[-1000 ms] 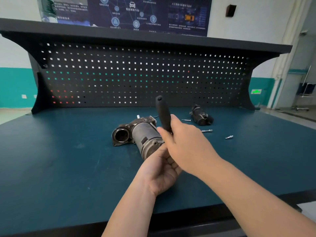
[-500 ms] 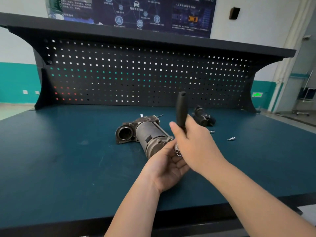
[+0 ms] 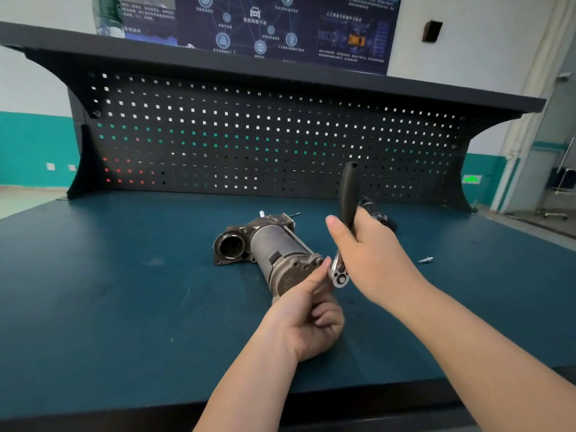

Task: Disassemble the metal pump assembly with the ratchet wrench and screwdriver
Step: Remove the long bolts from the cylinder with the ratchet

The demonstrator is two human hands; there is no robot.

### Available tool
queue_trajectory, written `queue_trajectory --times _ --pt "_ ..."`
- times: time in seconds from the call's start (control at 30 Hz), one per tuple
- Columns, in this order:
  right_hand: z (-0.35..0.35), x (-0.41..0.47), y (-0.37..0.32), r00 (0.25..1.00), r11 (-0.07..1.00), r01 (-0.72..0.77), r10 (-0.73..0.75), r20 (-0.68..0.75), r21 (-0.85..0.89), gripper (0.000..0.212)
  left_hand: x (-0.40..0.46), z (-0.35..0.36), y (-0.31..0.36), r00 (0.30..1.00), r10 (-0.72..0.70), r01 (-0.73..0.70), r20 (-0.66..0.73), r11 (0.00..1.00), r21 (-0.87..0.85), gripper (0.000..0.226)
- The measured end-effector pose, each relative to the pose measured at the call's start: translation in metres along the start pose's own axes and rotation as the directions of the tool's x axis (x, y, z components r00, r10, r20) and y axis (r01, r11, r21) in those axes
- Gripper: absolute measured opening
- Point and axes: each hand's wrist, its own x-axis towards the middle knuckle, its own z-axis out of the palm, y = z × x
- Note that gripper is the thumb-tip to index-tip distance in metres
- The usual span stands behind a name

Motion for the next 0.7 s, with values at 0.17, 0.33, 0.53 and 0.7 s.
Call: queue_trajectory --times 0.17,0.33,0.53,0.7 --pt "0.001 0.000 -0.002 0.990 0.992 0.112 -0.107 0.088 -0.058 0.030 -0.003 0.003 0.000 0.994 0.108 -0.108 0.001 0.994 0.010 0.025" --pt "0.008 -0.007 0.011 0.955 0.899 -0.202 0.268 -0.125 0.388 0.031 0.002 0.004 -0.001 0.975 0.218 -0.217 -0.042 0.976 0.027 0.019" --pt "0.018 -0.023 0.021 0.740 0.329 -0.394 0.668 0.083 0.858 0.032 0.004 0.003 -0.002 0.980 0.193 -0.192 -0.046 0.981 0.030 0.031" --pt "0.001 -0.010 0.001 0.994 0.989 0.110 -0.112 -0.013 -0.099 0.024 0.004 -0.001 -0.002 0.990 0.138 -0.138 0.012 0.990 0.033 0.025"
